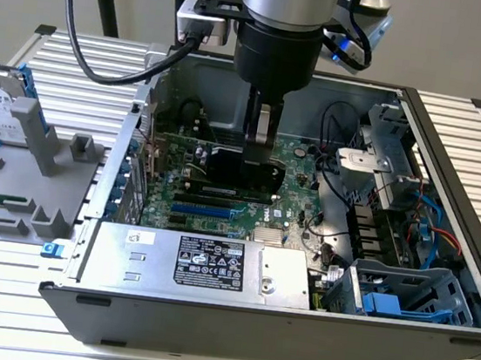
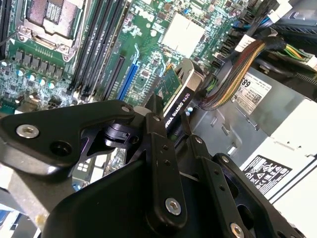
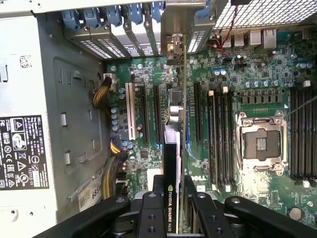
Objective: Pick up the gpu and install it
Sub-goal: 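Insert the gpu into the slot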
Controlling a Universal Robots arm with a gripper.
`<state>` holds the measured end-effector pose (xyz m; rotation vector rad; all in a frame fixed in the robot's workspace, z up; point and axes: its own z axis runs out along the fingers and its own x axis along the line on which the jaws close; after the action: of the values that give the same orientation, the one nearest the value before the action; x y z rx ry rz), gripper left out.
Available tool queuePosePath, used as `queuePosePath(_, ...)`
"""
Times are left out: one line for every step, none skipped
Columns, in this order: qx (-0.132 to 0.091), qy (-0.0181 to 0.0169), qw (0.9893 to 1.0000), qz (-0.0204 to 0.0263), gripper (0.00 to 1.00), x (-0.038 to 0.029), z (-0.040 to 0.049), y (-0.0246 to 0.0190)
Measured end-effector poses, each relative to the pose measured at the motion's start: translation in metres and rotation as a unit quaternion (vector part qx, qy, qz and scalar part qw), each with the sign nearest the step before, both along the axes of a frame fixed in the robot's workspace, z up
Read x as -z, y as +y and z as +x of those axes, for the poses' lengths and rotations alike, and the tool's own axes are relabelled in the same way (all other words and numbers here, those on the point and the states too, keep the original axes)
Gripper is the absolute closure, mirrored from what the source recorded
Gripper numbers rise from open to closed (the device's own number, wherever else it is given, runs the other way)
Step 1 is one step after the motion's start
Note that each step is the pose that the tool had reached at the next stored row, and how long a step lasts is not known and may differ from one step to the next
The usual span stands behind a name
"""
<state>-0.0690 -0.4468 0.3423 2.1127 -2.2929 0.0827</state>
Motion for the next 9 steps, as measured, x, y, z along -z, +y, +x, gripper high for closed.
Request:
queuePosePath(0.000, 0.0000, 1.0000, 0.0000, 1.00, 0.0004, 0.0000, 0.0000)
queuePosePath(0.000, 0.0000, 1.0000, -0.0001, 1.00, 0.0007, 0.0000, 0.0000)
queuePosePath(0.000, 0.0000, 1.0000, -0.0001, 1.00, 0.0010, 0.0000, 0.0000)
queuePosePath(0.000, 0.0000, 1.0000, -0.0002, 1.00, 0.0013, 0.0000, 0.0000)
queuePosePath(0.000, 0.0000, 1.0000, -0.0003, 1.00, 0.0017, 0.0000, 0.0000)
queuePosePath(0.000, 0.0000, 1.0000, -0.0003, 1.00, 0.0021, 0.0000, 0.0000)
queuePosePath(0.000, 0.0000, 1.0000, -0.0003, 1.00, 0.0024, 0.0000, 0.0000)
queuePosePath(0.000, 0.0000, 1.0000, -0.0004, 1.00, 0.0028, 0.0000, 0.0000)
queuePosePath(0.000, 0.0000, 1.0000, -0.0005, 1.00, 0.0031, 0.0000, 0.0000)
